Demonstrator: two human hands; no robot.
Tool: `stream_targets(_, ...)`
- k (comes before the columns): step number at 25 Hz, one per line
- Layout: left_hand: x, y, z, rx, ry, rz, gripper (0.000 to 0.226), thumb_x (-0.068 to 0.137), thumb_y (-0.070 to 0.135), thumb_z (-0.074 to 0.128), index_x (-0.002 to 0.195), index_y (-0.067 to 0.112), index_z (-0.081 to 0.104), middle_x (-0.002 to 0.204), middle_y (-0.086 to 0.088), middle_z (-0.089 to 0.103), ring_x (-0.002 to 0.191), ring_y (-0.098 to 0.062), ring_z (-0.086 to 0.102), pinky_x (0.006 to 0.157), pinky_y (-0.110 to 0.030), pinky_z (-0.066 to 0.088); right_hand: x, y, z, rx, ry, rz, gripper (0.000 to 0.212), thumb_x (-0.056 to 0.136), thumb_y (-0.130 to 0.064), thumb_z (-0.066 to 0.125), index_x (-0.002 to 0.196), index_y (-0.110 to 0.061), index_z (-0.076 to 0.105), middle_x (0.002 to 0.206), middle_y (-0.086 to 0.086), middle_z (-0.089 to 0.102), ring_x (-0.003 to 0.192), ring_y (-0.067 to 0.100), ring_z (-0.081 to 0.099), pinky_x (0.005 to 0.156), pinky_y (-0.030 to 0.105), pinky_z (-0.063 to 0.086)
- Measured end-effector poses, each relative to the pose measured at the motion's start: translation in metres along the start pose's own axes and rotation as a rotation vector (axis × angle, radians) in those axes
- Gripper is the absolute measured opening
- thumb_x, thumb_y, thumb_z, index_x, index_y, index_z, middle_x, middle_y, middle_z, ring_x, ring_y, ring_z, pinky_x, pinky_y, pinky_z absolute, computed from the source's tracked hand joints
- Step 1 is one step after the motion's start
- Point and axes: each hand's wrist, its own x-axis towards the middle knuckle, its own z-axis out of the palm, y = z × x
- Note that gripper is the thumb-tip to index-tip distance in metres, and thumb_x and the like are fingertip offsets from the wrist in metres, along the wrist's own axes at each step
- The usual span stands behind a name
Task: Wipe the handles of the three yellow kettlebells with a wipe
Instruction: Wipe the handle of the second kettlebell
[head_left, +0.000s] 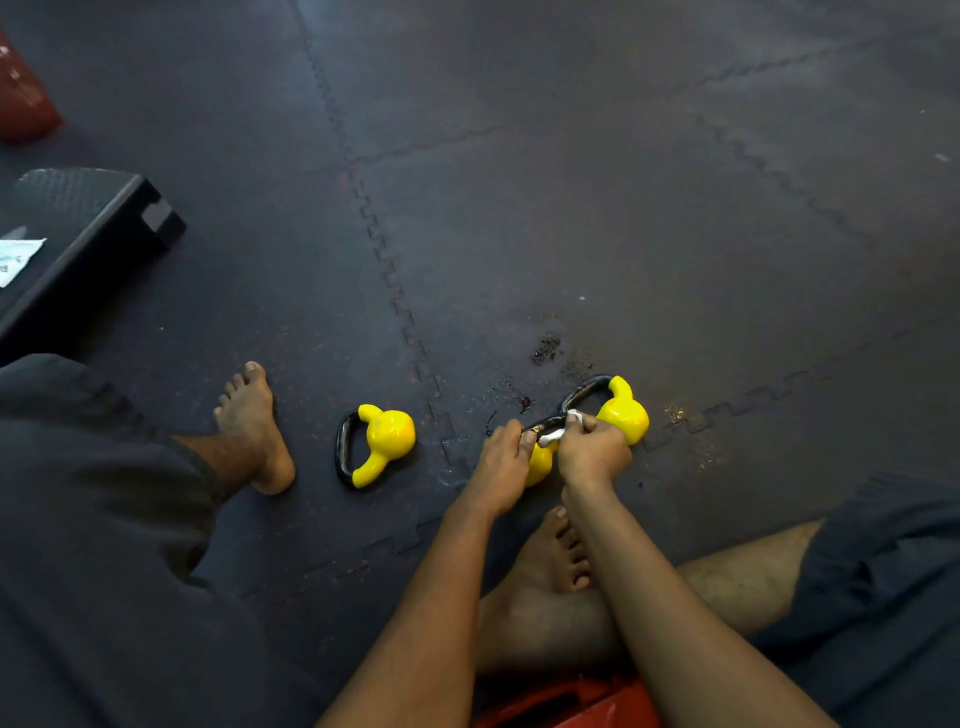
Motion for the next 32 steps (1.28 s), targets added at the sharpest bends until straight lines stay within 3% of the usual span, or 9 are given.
stream_targets(7,-0.004,0.004,0.002,0.03,-0.031,0.026,0.02,0.103,0.03,0.035,0.086,0.02,0.04,0.093,-0.001,0.044,0.089,-0.016,0.04,0.074,-0.03,0.029,0.001,0.005,-0.006,-0.044,0.011,0.016,0.022,0.093,-0.018,0.059,0.105,-0.007,0.074,0.104,0.017,0.073,0.099,0.032,0.065,0.082,0.026,0.046)
stream_targets(13,-0.002,-0.002,-0.004,0.0,-0.009,0.01,0.022,0.103,0.029,0.036,0.084,0.018,0.039,0.088,0.0,0.042,0.086,-0.017,0.04,0.073,-0.03,0.029,-0.012,0.007,0.001,-0.13,-0.087,-0.33,0.023,0.093,-0.015,0.059,0.111,-0.008,0.072,0.115,0.01,0.07,0.112,0.025,0.064,0.093,0.03,0.048)
stream_targets(15,-0.003,0.002,-0.003,0.004,-0.037,0.011,0.022,0.103,0.03,0.035,0.085,0.019,0.039,0.089,0.0,0.042,0.087,-0.016,0.04,0.073,-0.03,0.029,-0.01,0.012,0.001,-0.13,-0.095,-0.334,0.025,0.094,-0.015,0.058,0.113,-0.006,0.071,0.12,0.012,0.068,0.118,0.024,0.06,0.095,0.028,0.045)
stream_targets(19,-0.005,0.006,-0.001,0.02,-0.058,0.032,0.021,0.103,0.032,0.035,0.086,0.021,0.04,0.092,0.001,0.043,0.089,-0.014,0.04,0.072,-0.029,0.028,0.003,0.017,-0.008,-0.172,-0.077,-0.276,0.027,0.095,-0.02,0.057,0.113,-0.006,0.071,0.117,0.013,0.069,0.112,0.03,0.062,0.089,0.03,0.046)
stream_targets(21,-0.005,0.002,-0.001,0.024,-0.042,0.033,0.021,0.103,0.032,0.035,0.087,0.02,0.041,0.092,0.0,0.043,0.088,-0.015,0.04,0.073,-0.029,0.029,-0.002,0.019,-0.007,-0.184,-0.089,-0.339,0.025,0.094,-0.017,0.058,0.112,-0.008,0.071,0.116,0.013,0.069,0.11,0.03,0.063,0.088,0.031,0.047)
stream_targets(25,-0.003,-0.007,-0.005,-0.003,0.032,0.031,0.022,0.103,0.029,0.037,0.082,0.021,0.039,0.086,0.0,0.044,0.084,-0.017,0.042,0.072,-0.029,0.029,-0.016,0.025,-0.001,-0.12,-0.172,-0.461,0.025,0.092,-0.012,0.059,0.115,-0.01,0.071,0.124,0.011,0.066,0.124,0.02,0.056,0.1,0.024,0.041)
stream_targets(32,-0.002,0.001,0.0,0.023,-0.07,0.0,0.019,0.101,0.033,0.04,0.085,0.023,0.045,0.092,0.0,0.044,0.091,-0.016,0.044,0.078,-0.031,0.032,-0.004,0.029,-0.003,-0.069,-0.037,-0.298,0.027,0.095,-0.019,0.056,0.117,-0.011,0.069,0.113,0.014,0.07,0.111,0.031,0.063,0.092,0.033,0.047)
